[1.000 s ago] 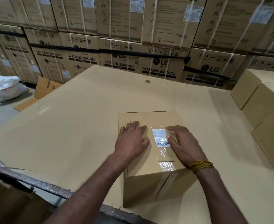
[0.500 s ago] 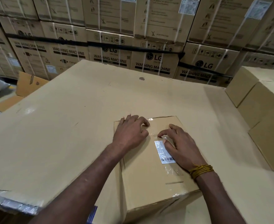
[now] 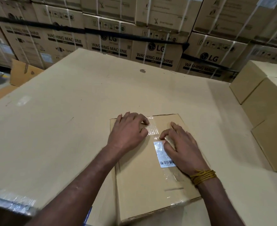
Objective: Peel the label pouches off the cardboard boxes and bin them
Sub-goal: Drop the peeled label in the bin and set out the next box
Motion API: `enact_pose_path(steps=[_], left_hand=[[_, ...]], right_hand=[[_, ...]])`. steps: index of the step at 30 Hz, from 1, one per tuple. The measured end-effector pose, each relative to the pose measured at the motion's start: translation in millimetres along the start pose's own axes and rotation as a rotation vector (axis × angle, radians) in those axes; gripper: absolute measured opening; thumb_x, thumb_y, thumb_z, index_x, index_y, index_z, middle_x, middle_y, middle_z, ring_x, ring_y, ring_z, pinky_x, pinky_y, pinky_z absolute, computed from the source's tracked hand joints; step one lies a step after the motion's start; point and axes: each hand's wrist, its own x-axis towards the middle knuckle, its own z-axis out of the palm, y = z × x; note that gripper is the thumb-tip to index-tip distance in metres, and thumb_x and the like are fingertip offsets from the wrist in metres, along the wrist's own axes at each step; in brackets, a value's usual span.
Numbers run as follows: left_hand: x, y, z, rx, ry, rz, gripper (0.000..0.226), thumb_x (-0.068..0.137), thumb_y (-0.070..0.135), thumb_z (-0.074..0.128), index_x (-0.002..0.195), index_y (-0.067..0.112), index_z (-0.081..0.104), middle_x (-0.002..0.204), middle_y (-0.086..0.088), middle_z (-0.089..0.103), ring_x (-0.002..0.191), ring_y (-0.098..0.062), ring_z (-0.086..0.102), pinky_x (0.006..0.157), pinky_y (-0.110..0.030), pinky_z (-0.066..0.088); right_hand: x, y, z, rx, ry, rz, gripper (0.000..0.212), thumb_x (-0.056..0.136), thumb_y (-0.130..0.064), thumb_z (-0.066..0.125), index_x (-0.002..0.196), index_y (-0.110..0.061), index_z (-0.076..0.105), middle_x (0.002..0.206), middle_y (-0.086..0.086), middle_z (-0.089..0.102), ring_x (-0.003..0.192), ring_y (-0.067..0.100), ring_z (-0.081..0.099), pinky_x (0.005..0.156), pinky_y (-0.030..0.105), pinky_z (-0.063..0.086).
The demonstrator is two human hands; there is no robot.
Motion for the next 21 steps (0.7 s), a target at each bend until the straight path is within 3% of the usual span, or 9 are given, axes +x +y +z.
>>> enact_pose_path(steps=[4, 9, 13, 17, 21], left_hand=[[-0.8, 2.3, -1.8, -0.01, 0.011, -0.001, 0.027, 0.09, 0.028, 0.05, 0.115, 0.036, 0.058, 0.132, 0.012, 0.055, 0.134, -0.01, 0.037, 0.118, -0.036, 0.013], [0.2, -1.0, 0.4, -0.028, 0.009, -0.012, 0.024, 0.085, 0.035, 0.05, 0.107, 0.04, 0.057, 0.123, 0.016, 0.059, 0.126, -0.007, 0.046, 0.119, -0.043, 0.021], [-2.4, 3.4, -2.6, -0.038, 0.034, -0.025, 0.022, 0.087, 0.028, 0.057, 0.107, 0.035, 0.06, 0.119, 0.016, 0.06, 0.119, -0.006, 0.05, 0.117, -0.04, 0.021], [-2.4, 7.3, -6.2, -0.048, 0.046, -0.039, 0.021, 0.086, 0.027, 0.059, 0.106, 0.035, 0.061, 0.11, 0.018, 0.057, 0.102, -0.005, 0.049, 0.115, -0.039, 0.024], [-3.0, 6.7, -5.4, -0.046, 0.053, -0.033, 0.021, 0.086, 0.026, 0.058, 0.105, 0.035, 0.061, 0.114, 0.016, 0.06, 0.106, -0.008, 0.053, 0.114, -0.039, 0.025]], right_hand=[[-0.9, 0.8, -0.9, -0.009, -0.03, -0.021, 0.028, 0.09, -0.043, 0.031, 0.114, -0.044, 0.045, 0.159, -0.004, 0.025, 0.151, 0.011, 0.011, 0.12, 0.038, 0.009], [-1.5, 2.7, -0.1, -0.01, -0.019, -0.036, 0.017, 0.1, -0.032, 0.039, 0.114, -0.041, 0.045, 0.162, 0.0, 0.02, 0.152, 0.014, 0.008, 0.121, 0.039, 0.007], [-1.1, 3.5, 1.5, -0.028, -0.021, -0.071, 0.026, 0.099, -0.032, 0.037, 0.122, -0.044, 0.043, 0.162, 0.003, 0.02, 0.153, 0.017, 0.007, 0.122, 0.045, 0.008], [-2.0, 1.2, -0.5, -0.007, -0.025, -0.062, 0.023, 0.099, -0.032, 0.037, 0.118, -0.043, 0.044, 0.163, 0.004, 0.019, 0.153, 0.018, 0.006, 0.122, 0.044, 0.007], [-3.8, -0.2, -1.4, -0.026, -0.03, -0.067, 0.028, 0.101, -0.032, 0.034, 0.125, -0.044, 0.043, 0.164, 0.004, 0.016, 0.153, 0.019, 0.005, 0.122, 0.043, 0.003]])
